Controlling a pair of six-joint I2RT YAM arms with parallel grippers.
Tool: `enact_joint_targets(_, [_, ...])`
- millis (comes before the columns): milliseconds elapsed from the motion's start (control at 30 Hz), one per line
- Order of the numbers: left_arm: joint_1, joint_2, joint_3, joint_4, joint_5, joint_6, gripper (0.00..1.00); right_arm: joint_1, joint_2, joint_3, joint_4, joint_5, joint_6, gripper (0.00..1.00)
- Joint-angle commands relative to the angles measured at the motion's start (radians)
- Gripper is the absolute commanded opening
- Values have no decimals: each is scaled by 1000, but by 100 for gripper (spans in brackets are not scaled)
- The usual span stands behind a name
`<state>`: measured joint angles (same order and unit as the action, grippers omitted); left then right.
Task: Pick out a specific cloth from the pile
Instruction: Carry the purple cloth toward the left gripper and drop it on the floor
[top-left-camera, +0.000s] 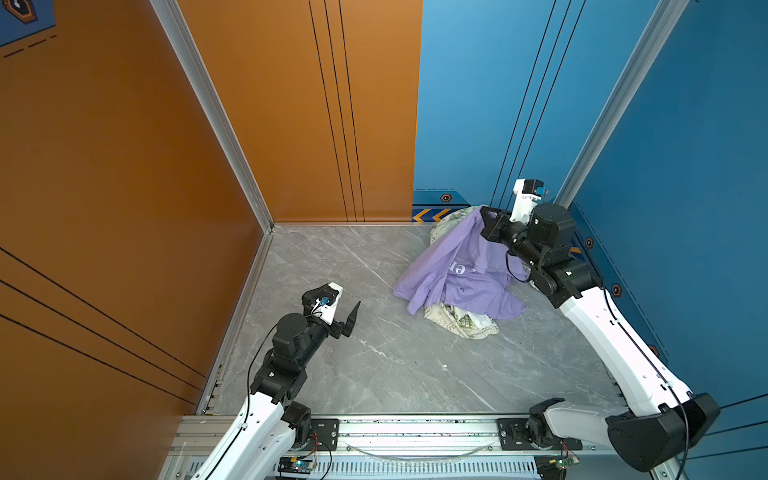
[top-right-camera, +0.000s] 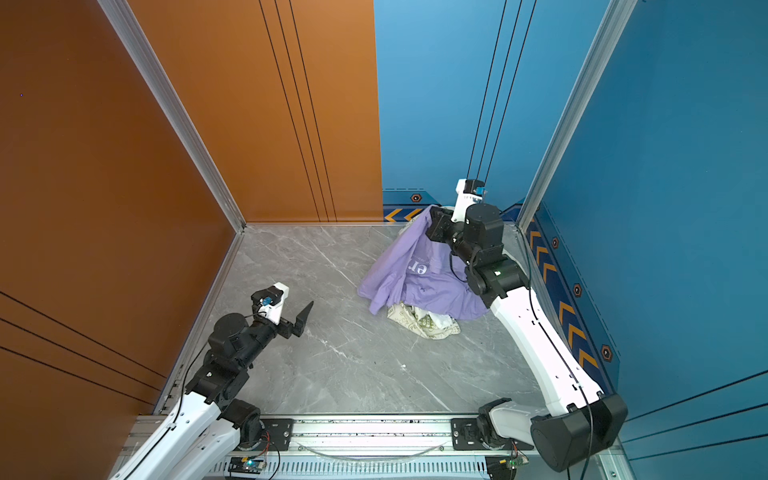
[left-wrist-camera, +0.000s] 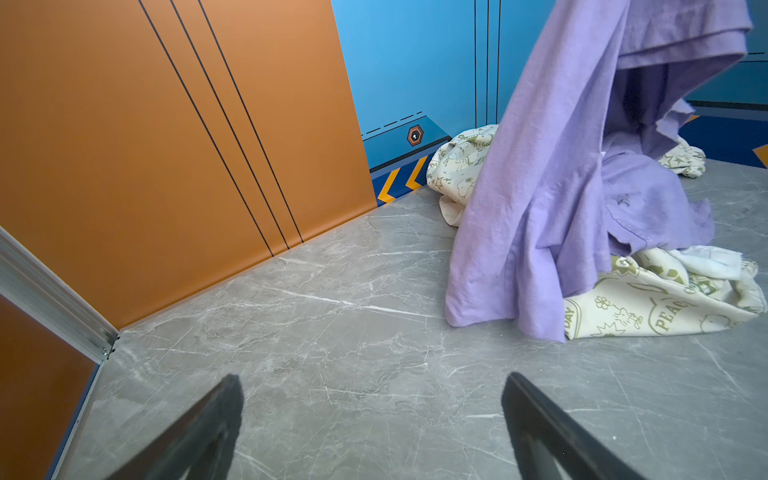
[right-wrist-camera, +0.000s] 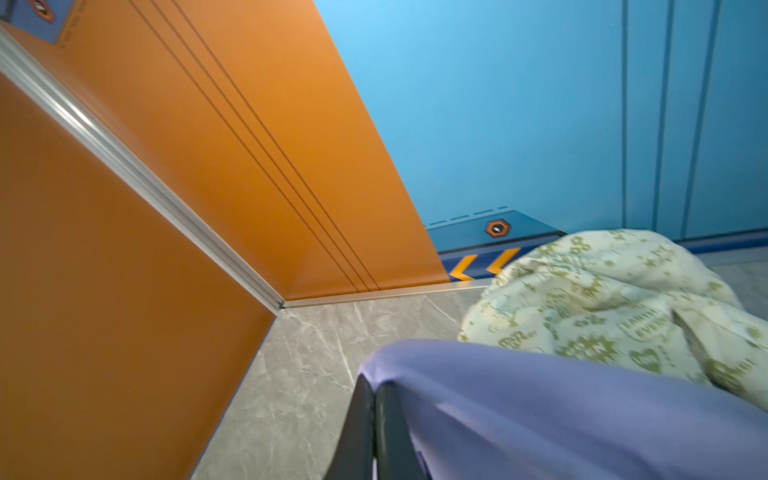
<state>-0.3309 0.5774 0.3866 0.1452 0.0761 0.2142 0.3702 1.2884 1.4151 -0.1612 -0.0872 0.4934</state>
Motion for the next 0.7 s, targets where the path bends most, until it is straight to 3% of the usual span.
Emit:
enact_joint_targets(0, [-14, -16, -12, 16, -4, 8, 98, 92, 64, 117, 84, 36, -38, 0])
enact_joint_targets(333, [-31, -36, -16, 11, -22, 9, 98, 381, 413, 542, 64, -4, -51, 0])
enact_joint_targets(533, [-46, -50, -18, 10, -47, 14, 98, 477, 617, 817, 8, -25, -64, 0])
enact_joint_targets(667, [-56, -60, -23, 11, -76, 16, 98, 495, 696, 887, -40, -45, -73, 0])
